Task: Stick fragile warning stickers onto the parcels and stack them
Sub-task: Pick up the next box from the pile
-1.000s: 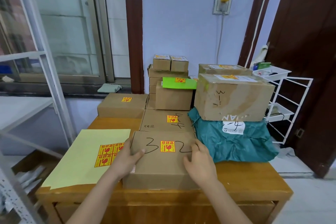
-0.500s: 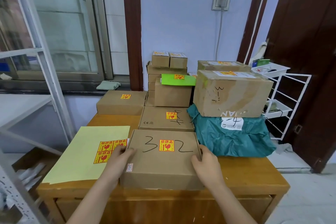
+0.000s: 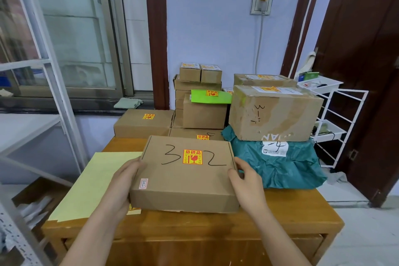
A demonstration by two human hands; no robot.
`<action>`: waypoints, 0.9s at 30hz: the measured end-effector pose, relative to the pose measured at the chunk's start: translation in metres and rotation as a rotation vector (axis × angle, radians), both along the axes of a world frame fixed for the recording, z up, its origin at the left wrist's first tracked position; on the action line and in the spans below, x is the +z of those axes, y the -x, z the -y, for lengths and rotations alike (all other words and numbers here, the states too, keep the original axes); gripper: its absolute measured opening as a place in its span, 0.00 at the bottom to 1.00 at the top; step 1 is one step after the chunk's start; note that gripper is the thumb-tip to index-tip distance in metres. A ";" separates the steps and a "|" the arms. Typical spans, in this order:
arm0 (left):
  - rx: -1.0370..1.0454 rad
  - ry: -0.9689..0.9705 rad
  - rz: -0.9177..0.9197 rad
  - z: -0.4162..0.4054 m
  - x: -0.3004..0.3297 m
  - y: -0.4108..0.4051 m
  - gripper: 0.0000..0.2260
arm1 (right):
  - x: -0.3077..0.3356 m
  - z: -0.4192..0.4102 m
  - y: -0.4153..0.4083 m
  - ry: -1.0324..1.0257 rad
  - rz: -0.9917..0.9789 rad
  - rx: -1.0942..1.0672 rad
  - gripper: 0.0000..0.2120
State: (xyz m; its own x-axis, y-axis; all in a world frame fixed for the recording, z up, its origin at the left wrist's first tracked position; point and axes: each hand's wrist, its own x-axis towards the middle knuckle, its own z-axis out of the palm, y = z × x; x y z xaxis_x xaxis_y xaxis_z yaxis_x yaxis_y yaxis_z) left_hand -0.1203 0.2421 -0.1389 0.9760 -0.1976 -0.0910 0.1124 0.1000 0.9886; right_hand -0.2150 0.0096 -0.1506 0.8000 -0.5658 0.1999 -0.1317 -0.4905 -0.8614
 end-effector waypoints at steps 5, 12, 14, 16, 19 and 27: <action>0.039 0.047 0.022 -0.010 0.015 -0.007 0.11 | 0.016 -0.011 -0.015 -0.081 0.079 0.046 0.23; 0.047 0.111 0.012 -0.020 0.021 -0.030 0.15 | 0.032 -0.023 -0.047 -0.169 0.185 0.091 0.22; 0.054 0.117 0.040 -0.022 0.021 -0.039 0.14 | 0.033 -0.025 -0.059 -0.192 0.202 0.098 0.22; 0.081 0.143 0.066 -0.024 0.021 -0.049 0.13 | 0.034 -0.026 -0.072 -0.203 0.213 0.104 0.22; 0.141 0.186 0.078 -0.028 0.019 -0.067 0.14 | 0.037 -0.029 -0.091 -0.223 0.224 0.122 0.22; 0.322 0.295 0.101 -0.042 0.020 -0.108 0.04 | 0.046 -0.042 -0.138 -0.196 0.222 0.240 0.22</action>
